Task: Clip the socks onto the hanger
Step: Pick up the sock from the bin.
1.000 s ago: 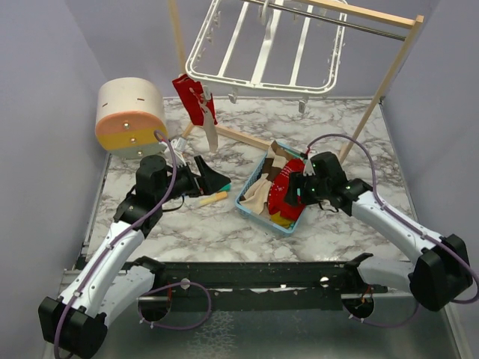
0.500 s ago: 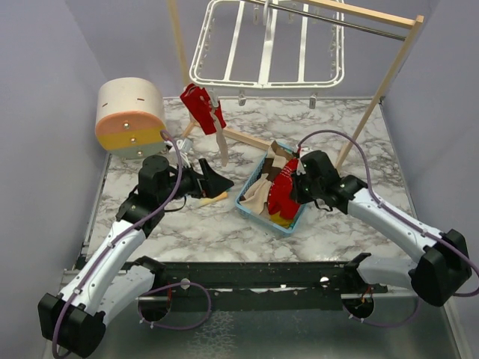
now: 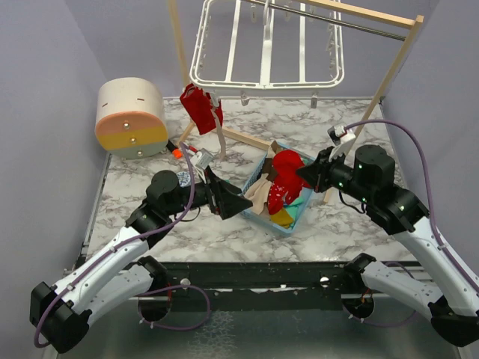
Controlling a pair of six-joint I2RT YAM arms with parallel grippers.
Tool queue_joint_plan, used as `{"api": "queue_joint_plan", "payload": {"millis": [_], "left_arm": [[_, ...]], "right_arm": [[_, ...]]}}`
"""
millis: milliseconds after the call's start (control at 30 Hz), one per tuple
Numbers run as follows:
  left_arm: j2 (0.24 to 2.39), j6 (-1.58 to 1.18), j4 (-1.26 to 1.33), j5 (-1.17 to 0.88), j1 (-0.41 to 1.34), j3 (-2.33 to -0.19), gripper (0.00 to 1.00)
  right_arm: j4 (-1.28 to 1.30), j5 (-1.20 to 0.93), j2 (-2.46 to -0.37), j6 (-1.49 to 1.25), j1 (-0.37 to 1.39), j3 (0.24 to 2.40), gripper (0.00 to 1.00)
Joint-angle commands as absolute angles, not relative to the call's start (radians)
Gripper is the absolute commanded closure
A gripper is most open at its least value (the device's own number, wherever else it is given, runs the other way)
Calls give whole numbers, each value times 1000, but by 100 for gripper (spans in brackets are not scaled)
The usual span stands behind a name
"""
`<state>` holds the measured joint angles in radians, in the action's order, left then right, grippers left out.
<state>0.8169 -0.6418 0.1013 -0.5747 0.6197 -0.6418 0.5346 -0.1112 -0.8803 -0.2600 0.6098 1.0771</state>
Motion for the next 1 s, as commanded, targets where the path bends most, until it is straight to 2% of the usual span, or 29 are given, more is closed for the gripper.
{"api": "queue_joint_plan", "payload": {"millis": [0,167,367,500,667,967], "left_arm": [[794,-612,340,-536,701,-589,1],[878,-585,397,-525,793,-627,1],[1038,-816,445,-561,843,-673,1],[1034,-898,570,-524,896,-643,1],[946,-670,591,-378,970,-614,1],[987,-346,588,-366,1022,-638,1]], "right_arm": [[549,-210,-811,-248,615,1091,99],[459,-292,-741,-263,616,1058,99],[242,-354,-572,-229,616,931,99],[90,-375,-497,-232,615,863,99],[115,-385,-566,-303,615,920,99],[202,-397,-700,-446,615,1035,99]]}}
